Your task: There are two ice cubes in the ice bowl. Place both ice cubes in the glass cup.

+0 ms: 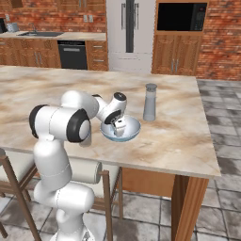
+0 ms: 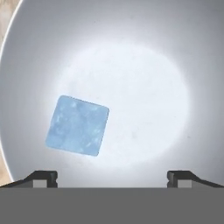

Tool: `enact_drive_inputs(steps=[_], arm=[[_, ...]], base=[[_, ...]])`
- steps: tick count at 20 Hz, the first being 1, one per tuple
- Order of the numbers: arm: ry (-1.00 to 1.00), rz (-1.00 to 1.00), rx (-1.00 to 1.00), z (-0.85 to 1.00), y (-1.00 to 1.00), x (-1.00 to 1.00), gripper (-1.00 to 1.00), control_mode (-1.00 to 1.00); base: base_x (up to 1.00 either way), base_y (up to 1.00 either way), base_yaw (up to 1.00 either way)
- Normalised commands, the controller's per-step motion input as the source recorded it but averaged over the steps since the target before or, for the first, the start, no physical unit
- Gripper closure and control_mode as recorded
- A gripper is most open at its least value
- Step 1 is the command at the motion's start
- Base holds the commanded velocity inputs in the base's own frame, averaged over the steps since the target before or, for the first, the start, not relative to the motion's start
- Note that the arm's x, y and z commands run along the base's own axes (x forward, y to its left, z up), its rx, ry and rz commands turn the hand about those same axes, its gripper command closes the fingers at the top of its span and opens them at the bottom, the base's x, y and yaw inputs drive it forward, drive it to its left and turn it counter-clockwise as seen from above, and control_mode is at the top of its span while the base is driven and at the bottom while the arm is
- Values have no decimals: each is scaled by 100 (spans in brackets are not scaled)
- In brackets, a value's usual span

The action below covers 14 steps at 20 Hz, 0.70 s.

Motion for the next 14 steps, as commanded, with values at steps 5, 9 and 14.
enact_drive_inputs(steps=[5, 9, 14], arm=[[0, -4, 0, -3, 0, 11, -100, -100], [0, -4, 0, -14, 0, 24, -100, -100], [0, -3, 0, -14, 0, 12, -100, -100]], base=[[0, 0, 0], [0, 0, 0], [0, 0, 0]])
